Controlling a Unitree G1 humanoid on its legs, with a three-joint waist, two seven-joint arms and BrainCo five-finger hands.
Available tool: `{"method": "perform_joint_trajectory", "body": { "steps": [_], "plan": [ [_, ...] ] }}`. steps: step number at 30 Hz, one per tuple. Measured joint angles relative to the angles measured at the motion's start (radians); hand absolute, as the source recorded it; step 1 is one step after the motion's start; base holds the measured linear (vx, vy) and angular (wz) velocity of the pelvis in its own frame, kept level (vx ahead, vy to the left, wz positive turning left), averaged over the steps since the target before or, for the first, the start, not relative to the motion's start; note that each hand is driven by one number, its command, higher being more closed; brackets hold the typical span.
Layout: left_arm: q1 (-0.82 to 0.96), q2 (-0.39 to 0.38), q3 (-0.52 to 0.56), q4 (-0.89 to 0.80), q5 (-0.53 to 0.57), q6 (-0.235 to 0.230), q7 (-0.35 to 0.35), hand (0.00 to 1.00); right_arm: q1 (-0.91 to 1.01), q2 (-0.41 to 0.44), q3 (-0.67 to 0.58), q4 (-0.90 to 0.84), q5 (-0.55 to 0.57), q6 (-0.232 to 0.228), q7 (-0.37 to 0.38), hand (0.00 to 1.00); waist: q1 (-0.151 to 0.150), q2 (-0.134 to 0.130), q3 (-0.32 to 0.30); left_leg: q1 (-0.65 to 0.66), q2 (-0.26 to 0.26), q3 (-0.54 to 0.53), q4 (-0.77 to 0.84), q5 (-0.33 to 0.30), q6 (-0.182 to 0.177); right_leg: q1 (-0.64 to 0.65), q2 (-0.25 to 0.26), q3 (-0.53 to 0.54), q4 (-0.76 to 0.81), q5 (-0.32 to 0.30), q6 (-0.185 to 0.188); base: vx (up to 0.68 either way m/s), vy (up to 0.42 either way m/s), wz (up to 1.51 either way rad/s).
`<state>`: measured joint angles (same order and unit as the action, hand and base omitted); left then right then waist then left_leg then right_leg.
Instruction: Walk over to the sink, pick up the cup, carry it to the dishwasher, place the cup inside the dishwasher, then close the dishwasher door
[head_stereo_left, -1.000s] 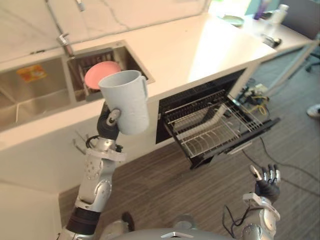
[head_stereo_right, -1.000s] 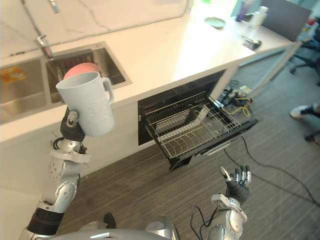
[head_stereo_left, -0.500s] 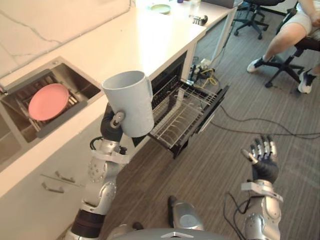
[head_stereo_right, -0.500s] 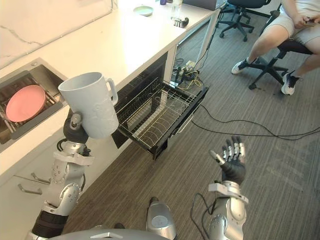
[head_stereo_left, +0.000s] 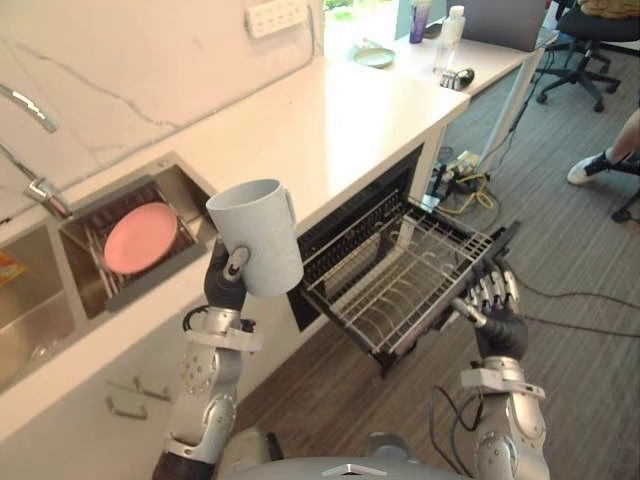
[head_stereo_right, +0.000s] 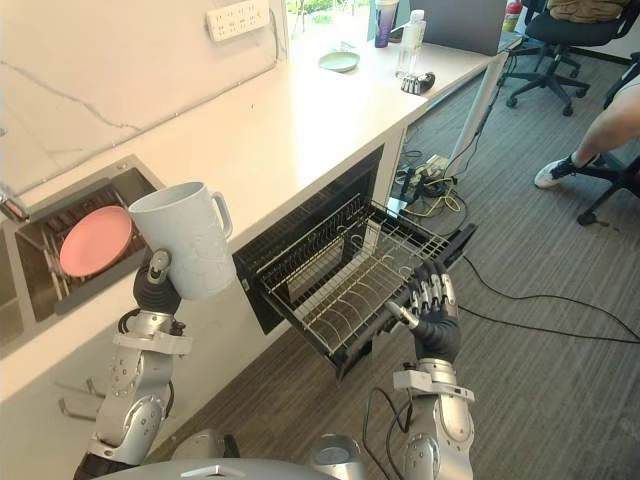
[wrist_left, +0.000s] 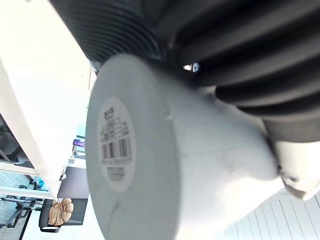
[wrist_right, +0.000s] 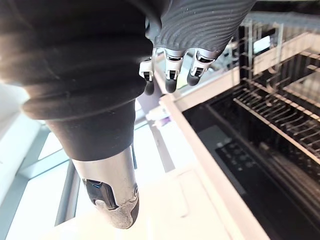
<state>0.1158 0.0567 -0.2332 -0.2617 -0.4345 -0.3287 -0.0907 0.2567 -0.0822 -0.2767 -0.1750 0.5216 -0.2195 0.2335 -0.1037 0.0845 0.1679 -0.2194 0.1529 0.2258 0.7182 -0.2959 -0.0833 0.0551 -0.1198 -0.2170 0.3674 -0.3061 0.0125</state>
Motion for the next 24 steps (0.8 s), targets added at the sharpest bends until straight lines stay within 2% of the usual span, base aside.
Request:
{"method": "perform_joint_trajectory", "body": {
  "steps": [1,2,3,4,7,9,10,11,12,13,17,20,22,24],
  "plan": [
    [-0.001,0.0,-0.001,-0.005,0.009,0.0,-0.006,1.0,-0.016,-0.006,0.006,-0.003,0.0,0.0,-0.005,0.0,0.001,-0.006,-0.001,-0.002,-0.036,-0.013,-0.167,0.025,0.014,0.001,-0.02,0.018,0.0,0.002,0.003,0.36,0.077,-0.42],
    [0.0,0.0,-0.002,-0.005,0.012,0.0,-0.008,1.0,-0.021,-0.013,0.009,-0.002,0.0,0.0,-0.007,0.0,0.001,-0.006,-0.002,0.008,-0.056,-0.026,-0.259,0.066,0.016,-0.001,-0.029,0.028,0.001,0.004,0.009,0.35,0.109,-0.51],
    [0.005,0.0,0.0,-0.01,0.028,0.001,-0.003,1.0,-0.026,-0.031,0.022,0.0,-0.001,0.001,-0.021,0.0,0.009,0.003,-0.005,0.041,-0.074,-0.047,-0.444,0.225,0.026,-0.001,-0.031,0.057,0.0,0.003,0.043,0.32,0.122,-0.69],
    [0.014,0.007,0.011,-0.019,0.028,0.0,-0.001,1.0,-0.03,-0.027,0.035,0.019,0.0,0.002,-0.03,0.0,0.013,-0.012,-0.014,0.069,-0.094,-0.037,-0.497,0.316,0.037,0.012,-0.048,0.085,-0.011,-0.011,0.079,0.32,0.107,-0.61],
    [0.007,0.021,0.042,-0.048,0.028,-0.007,0.002,1.0,-0.025,0.0,0.036,0.04,0.002,0.003,-0.04,0.0,-0.006,-0.042,-0.017,0.102,-0.135,-0.036,-0.587,0.327,0.06,0.022,-0.083,0.069,-0.065,0.035,0.097,0.26,0.079,-0.03],
    [0.004,0.025,0.059,-0.051,0.027,-0.008,0.005,1.0,-0.026,0.003,0.038,0.04,0.001,0.003,-0.038,0.0,-0.005,-0.042,-0.017,0.124,-0.139,-0.036,-0.619,0.331,0.065,0.024,-0.082,0.066,-0.06,0.061,0.112,0.19,0.055,0.05],
    [0.006,0.025,0.074,-0.051,0.026,-0.008,0.012,1.0,-0.024,0.006,0.038,0.043,0.0,0.003,-0.031,0.0,-0.008,-0.039,-0.015,0.165,-0.132,-0.039,-0.644,0.332,0.067,0.021,-0.079,0.071,-0.01,0.072,0.119,0.17,0.026,-0.01],
    [0.006,0.024,0.08,-0.052,0.025,-0.009,0.019,1.0,-0.024,0.008,0.039,0.05,0.0,0.002,-0.022,0.0,-0.01,-0.035,-0.015,0.194,-0.12,-0.04,-0.661,0.332,0.067,0.018,-0.08,0.071,0.007,0.048,0.108,0.11,0.002,-0.13],
    [0.006,0.024,0.093,-0.057,0.024,-0.016,0.024,1.0,-0.028,0.012,0.045,0.058,0.0,-0.001,-0.016,0.0,-0.007,-0.036,-0.02,0.209,-0.114,-0.036,-0.672,0.333,0.066,0.017,-0.073,0.065,-0.047,0.048,0.095,0.06,-0.041,-0.09],
    [0.0,0.031,0.108,-0.068,0.025,-0.024,0.024,1.0,-0.043,0.023,0.055,0.063,0.001,-0.012,-0.009,0.0,-0.011,-0.055,-0.028,0.202,-0.123,-0.039,-0.669,0.331,0.061,-0.001,-0.074,0.064,-0.105,0.101,0.091,0.04,-0.087,-0.03],
    [-0.004,0.02,0.104,-0.07,0.045,-0.036,0.038,1.0,-0.034,0.026,0.069,0.078,0.007,-0.021,0.02,0.0,-0.015,-0.044,-0.032,0.196,-0.107,-0.04,-0.711,0.349,0.025,0.007,-0.052,0.053,-0.181,0.104,0.102,0.0,-0.083,-0.12],
    [-0.007,0.017,0.088,-0.059,0.094,-0.071,0.077,1.0,-0.033,0.026,0.068,0.073,0.121,-0.021,0.066,0.0,-0.022,-0.042,-0.033,0.214,-0.099,-0.032,-0.737,0.359,0.02,0.015,-0.037,0.056,-0.203,0.122,0.107,-0.03,-0.02,-0.16],
    [-0.028,0.016,0.074,-0.034,0.186,-0.111,0.135,1.0,-0.04,0.021,0.068,0.061,0.203,-0.021,0.127,0.0,-0.019,-0.04,-0.035,0.221,-0.095,-0.01,-0.743,0.36,0.021,0.015,-0.033,0.066,-0.227,0.149,0.112,-0.03,0.028,-0.29],
    [-0.046,0.015,0.074,-0.022,0.252,-0.114,0.186,1.0,-0.037,0.025,0.069,0.035,0.243,-0.014,0.17,0.0,-0.021,-0.04,-0.035,0.22,-0.098,0.0,-0.746,0.362,0.027,0.015,-0.035,0.066,-0.25,0.171,0.116,-0.04,0.065,-0.21]
  ]
}}
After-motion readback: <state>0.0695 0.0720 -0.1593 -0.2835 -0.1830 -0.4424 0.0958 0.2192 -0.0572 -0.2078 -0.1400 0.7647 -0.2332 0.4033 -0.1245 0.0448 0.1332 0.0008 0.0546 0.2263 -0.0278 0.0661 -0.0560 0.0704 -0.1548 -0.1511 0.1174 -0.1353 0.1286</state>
